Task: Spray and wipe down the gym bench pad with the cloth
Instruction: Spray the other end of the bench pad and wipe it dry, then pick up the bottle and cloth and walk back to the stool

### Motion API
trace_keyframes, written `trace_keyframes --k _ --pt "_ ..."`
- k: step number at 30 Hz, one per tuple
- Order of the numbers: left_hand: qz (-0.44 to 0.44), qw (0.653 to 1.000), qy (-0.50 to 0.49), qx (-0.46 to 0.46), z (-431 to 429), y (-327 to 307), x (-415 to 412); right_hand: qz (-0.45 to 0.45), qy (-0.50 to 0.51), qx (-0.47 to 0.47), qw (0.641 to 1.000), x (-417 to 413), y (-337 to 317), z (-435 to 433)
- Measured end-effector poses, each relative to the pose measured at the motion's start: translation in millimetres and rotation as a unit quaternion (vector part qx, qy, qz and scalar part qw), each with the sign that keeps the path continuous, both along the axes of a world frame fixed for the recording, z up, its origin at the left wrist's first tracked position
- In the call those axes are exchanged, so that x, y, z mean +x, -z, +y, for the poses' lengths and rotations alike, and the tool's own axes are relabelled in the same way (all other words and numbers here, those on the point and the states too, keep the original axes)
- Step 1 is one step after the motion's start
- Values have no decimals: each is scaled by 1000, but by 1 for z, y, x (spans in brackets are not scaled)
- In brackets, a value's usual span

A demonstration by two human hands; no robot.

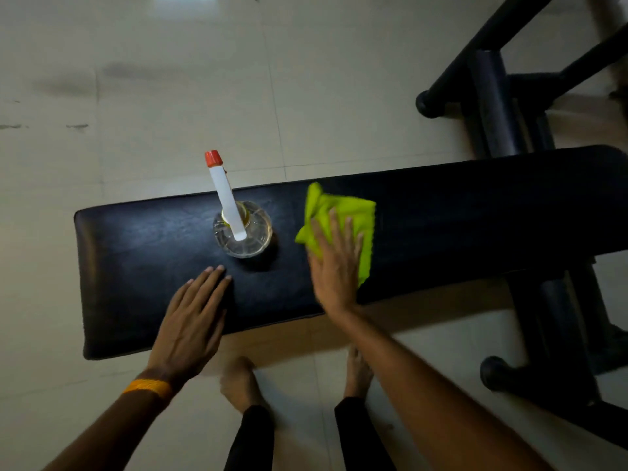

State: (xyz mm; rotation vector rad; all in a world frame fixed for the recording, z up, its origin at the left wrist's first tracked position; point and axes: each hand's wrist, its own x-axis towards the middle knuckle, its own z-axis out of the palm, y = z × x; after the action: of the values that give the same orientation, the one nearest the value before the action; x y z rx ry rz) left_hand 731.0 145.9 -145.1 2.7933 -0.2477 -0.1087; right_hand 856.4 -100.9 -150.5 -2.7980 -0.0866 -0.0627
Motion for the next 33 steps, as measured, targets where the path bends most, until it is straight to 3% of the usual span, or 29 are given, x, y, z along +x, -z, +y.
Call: trace_keyframes --k 3,5,7,11,17,22,28,33 --pt "14 998 -42 -44 0 -9 12 16 -177 -5 984 -46 5 -1" --pt "31 989 -109 -92 -1 -17 22 -4 -229 -13 973 -29 12 -27" --pt "43 976 -159 -143 -3 -26 33 -11 -191 -14 981 -1 14 -51" --pt "24 950 -206 -234 -16 -48 63 9 22 16 1000 -8 2 -31" --pt "-18 896 -276 -348 -53 -90 108 64 -147 57 985 -40 -10 -45" --pt "-39 882 -321 -344 -77 -110 136 112 -13 103 988 -10 -54 -75" --pt "-19 878 -285 -384 -124 -143 138 102 72 158 980 1 -117 -114" --pt "-19 879 -232 -415 -185 -219 140 67 119 178 974 -4 -193 -149"
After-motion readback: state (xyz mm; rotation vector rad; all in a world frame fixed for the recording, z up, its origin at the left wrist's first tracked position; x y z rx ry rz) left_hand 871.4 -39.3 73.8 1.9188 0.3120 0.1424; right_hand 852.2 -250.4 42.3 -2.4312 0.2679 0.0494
